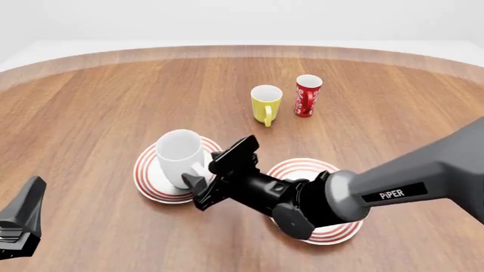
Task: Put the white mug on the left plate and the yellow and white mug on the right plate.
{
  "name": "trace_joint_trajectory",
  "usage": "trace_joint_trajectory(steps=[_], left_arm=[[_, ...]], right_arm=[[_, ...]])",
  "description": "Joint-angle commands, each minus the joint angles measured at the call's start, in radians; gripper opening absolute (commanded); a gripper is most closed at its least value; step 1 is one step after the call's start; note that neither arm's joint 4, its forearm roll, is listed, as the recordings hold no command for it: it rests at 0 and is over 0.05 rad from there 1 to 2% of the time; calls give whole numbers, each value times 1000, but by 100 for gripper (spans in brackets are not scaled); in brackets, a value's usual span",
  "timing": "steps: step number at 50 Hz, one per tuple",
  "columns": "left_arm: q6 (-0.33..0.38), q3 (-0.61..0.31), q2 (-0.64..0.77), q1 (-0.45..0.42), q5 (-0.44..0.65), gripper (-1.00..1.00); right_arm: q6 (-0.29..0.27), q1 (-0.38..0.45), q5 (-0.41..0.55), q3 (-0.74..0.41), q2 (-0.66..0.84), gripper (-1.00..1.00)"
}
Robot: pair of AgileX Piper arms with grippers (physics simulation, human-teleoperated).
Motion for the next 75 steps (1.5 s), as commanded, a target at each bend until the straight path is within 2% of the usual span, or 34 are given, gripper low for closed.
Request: trace_joint_trajectory(steps=[1, 19, 32, 33, 35, 50, 51, 52, 75], left_arm=[[0, 0, 0, 0, 0, 100], [0, 0, 0, 0, 0, 100], [0, 0, 0, 0, 0, 100], [0, 0, 0, 0, 0, 100], [0, 0, 0, 0, 0, 100], [0, 0, 0, 0, 0, 100], [0, 0, 0, 0, 0, 100], [0, 0, 0, 0, 0, 100], [0, 0, 0, 0, 0, 100]], right_arm=[[-6, -1, 2, 30, -55, 100], [-12, -28, -6, 73, -135, 100], [-12, -28, -6, 73, -135, 100], [-27, -89, 2, 105, -222, 100], [-28, -99, 4, 110, -231, 100], [-28, -99, 4, 110, -231, 100], [-20, -183, 8, 152, -316, 100], [-16, -195, 0, 158, -321, 100], [-16, -195, 0, 158, -321, 100]])
